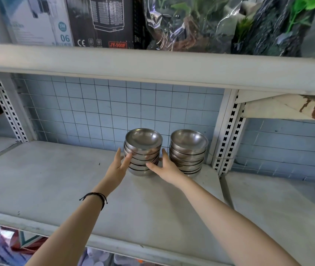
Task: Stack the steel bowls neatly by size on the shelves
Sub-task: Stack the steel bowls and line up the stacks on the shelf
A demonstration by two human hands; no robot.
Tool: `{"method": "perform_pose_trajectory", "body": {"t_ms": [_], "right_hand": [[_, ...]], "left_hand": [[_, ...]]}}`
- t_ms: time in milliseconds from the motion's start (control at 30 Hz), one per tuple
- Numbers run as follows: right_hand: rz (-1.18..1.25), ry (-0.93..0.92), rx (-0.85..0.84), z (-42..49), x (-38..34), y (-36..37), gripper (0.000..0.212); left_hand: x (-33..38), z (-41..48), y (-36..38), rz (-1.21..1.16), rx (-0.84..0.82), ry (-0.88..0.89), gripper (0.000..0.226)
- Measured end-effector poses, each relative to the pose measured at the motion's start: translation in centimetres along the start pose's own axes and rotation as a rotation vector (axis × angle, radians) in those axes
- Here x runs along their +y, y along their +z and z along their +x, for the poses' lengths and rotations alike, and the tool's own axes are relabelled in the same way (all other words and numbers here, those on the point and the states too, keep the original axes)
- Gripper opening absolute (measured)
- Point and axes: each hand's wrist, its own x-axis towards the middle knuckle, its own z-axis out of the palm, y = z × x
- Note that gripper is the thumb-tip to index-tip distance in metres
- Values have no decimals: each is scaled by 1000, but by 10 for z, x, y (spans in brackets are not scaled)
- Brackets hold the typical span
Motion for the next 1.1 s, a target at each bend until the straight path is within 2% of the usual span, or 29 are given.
{"method": "perform_pose_trajectory", "body": {"t_ms": [100, 200, 300, 400, 500, 633, 867, 967, 1100], "right_hand": [[-148, 26, 3, -6, 1, 0, 89], [-396, 8, 34, -15, 5, -7, 63], [-737, -25, 5, -27, 8, -25, 55], [-1065, 3, -95, -46, 6, -45, 53], [-1153, 77, -147, -68, 9, -61, 60], [-1098, 144, -171, -106, 23, -88, 58], [-966, 209, 6, -219, 62, -178, 53], [-914, 250, 53, -281, 89, -223, 67], [-847, 281, 66, -359, 125, -276, 69]], "left_hand": [[-5, -7, -8, 235, 12, -14, 73], [-4, -21, -27, 654, -6, -46, 66], [5, -39, -39, 1186, -90, 3, 71], [20, -54, -32, 1380, -202, 97, 68], [44, -67, -3, 1438, -245, 216, 68], [78, -90, 47, 1416, -240, 337, 65], [146, -158, 155, 1274, -214, 482, 70], [171, -196, 215, 1193, -257, 483, 69], [194, -245, 290, 1038, -256, 504, 65]]}}
